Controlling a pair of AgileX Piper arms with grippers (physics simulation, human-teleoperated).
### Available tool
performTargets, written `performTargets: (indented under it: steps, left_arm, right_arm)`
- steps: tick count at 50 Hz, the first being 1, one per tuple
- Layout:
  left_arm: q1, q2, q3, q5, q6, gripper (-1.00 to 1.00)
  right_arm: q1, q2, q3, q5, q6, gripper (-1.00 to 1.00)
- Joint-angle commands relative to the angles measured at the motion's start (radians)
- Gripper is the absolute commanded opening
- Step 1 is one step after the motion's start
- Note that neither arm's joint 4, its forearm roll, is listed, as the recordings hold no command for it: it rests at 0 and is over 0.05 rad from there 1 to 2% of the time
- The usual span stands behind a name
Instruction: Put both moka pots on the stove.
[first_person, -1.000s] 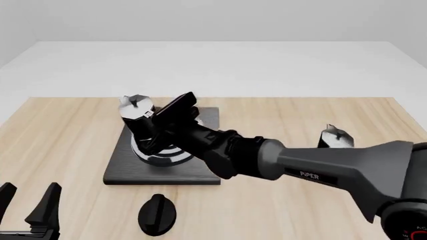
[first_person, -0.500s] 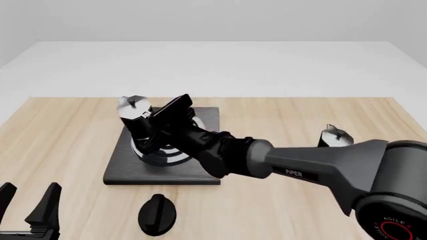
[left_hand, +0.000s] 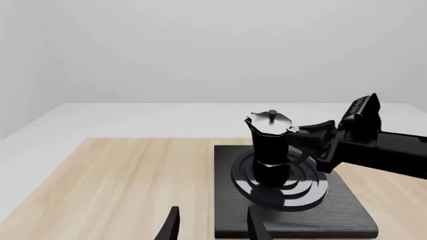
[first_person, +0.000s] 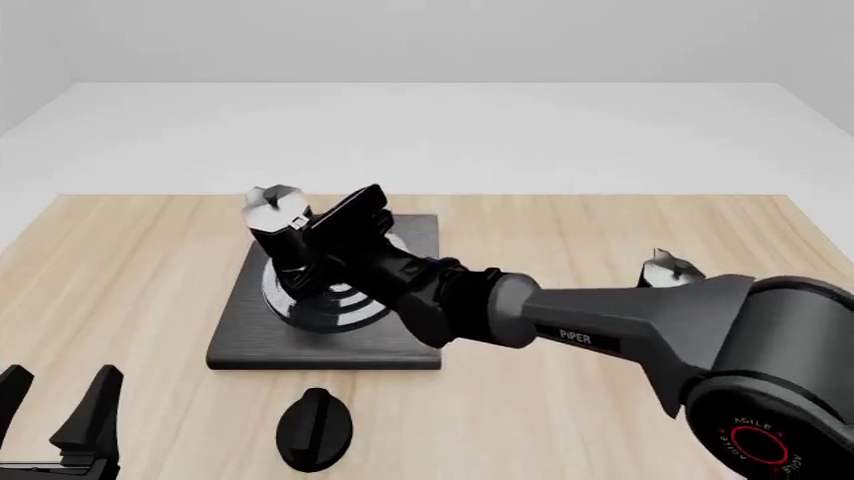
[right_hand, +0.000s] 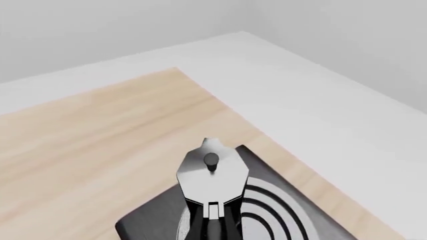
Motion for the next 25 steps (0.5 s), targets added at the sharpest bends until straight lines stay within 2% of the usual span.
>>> performTargets:
  steps: [1,25]
  left_arm:
    - [0.0,0.0,0.0,0.0,0.0,1.0]
    - [0.0,0.0,0.0,0.0,0.0,1.0]
  right_arm:
    - [-0.016,-0.003,-0.042,-0.011,-0.004,-1.0]
    - [-0.046,0.071,-0.043,-0.027,0.034,-1.0]
